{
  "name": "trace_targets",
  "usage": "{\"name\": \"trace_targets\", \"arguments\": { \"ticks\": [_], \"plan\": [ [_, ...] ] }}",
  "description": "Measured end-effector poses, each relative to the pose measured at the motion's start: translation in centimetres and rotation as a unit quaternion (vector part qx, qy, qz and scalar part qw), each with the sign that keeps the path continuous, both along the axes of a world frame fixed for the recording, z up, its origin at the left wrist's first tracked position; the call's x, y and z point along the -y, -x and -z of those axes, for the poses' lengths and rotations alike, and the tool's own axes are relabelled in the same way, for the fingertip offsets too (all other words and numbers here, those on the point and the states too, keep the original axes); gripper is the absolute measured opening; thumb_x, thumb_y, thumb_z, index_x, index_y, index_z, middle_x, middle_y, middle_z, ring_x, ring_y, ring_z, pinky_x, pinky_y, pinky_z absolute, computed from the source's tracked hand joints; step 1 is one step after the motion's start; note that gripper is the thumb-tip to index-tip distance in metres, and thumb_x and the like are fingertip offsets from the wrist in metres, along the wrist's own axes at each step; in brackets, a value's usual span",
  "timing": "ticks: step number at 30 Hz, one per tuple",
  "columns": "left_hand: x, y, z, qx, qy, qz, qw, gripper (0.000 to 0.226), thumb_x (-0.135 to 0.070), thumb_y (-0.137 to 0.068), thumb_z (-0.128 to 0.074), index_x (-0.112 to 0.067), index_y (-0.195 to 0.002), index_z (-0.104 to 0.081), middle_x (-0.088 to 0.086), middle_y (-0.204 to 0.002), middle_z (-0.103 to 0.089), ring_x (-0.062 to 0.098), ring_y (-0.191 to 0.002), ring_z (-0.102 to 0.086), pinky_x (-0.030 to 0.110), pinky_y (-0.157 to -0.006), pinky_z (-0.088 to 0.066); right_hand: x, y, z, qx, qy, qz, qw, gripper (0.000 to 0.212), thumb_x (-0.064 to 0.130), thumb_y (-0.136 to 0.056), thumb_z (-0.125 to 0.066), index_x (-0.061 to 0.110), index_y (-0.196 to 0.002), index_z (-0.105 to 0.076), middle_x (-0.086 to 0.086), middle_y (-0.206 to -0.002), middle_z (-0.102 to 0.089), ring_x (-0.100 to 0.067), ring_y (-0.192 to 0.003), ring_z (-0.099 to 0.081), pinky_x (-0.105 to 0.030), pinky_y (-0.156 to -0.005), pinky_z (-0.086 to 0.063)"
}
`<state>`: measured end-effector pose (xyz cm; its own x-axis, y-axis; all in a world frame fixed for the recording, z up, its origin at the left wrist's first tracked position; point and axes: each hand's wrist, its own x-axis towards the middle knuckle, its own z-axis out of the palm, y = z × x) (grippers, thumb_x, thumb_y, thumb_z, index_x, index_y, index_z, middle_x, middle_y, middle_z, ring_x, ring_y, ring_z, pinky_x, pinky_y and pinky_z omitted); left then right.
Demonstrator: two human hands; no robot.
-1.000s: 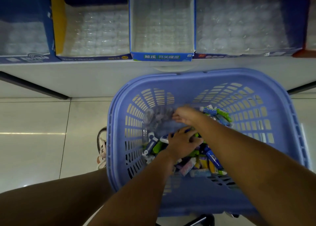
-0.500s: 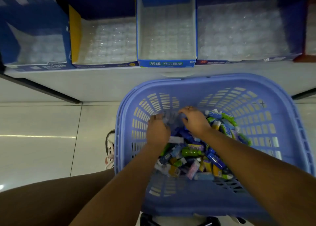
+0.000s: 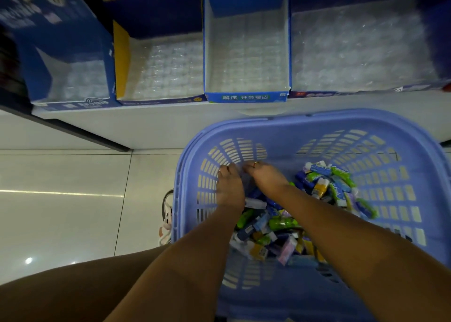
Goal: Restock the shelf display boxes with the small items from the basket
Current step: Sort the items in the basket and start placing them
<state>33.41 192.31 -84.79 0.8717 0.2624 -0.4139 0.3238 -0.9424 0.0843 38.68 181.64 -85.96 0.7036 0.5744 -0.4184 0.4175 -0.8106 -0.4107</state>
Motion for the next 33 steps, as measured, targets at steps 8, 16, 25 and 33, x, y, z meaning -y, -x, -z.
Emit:
{"name": "trace_targets", "arguments": {
  "ticks": [8,16,25,33],
  "plan": [
    [0.8,-0.6,0.5,0.047,0.099,-0.097,0.989,0.041,-0.001,-0.091,-0.047,-0.010,-0.130,-0.040,0.013,-0.127,-0.045,0.028,-0.116,-0.046,0.034,-0.091,-0.044,2.8,1.2,-1.4,-0.012,-0.159,0.124,0.979,0.035,0.018,-0.097,-0.048,0.015,-0.131,-0.054,-0.012,-0.135,-0.055,-0.030,-0.117,-0.054,-0.038,-0.096,-0.044],
    [3.5,-1.0,-6.1,-0.043,0.479,-0.293,0.827,0.011,-0.002,-0.089,-0.047,-0.005,-0.088,-0.057,0.007,-0.072,-0.058,0.019,-0.065,-0.051,0.025,-0.059,-0.043,7.7,2.0,-8.1,-0.122,-0.314,0.291,0.895,0.020,0.019,-0.091,-0.061,0.018,-0.111,-0.065,0.002,-0.107,-0.067,-0.017,-0.101,-0.063,-0.026,-0.084,-0.049],
    [10.5,-0.6,-17.3,-0.050,0.787,-0.264,0.555,0.019,0.000,-0.092,-0.040,-0.004,-0.087,-0.057,0.005,-0.070,-0.054,0.011,-0.061,-0.057,0.019,-0.052,-0.048,16.8,3.2,-20.4,-0.172,-0.572,0.374,0.709,0.023,-0.001,-0.085,-0.060,0.016,-0.100,-0.062,-0.005,-0.088,-0.067,-0.018,-0.080,-0.067,-0.028,-0.073,-0.057],
    [16.2,-3.4,-24.6,0.046,0.763,-0.131,0.631,0.008,-0.004,-0.091,-0.058,-0.010,-0.094,-0.062,-0.003,-0.067,-0.068,0.005,-0.056,-0.062,0.016,-0.052,-0.048,21.0,2.5,-27.4,0.148,-0.229,0.238,0.932,0.036,0.011,-0.075,-0.075,0.021,-0.109,-0.067,0.003,-0.091,-0.068,0.001,-0.070,-0.055,-0.001,-0.065,-0.039]
  ]
}}
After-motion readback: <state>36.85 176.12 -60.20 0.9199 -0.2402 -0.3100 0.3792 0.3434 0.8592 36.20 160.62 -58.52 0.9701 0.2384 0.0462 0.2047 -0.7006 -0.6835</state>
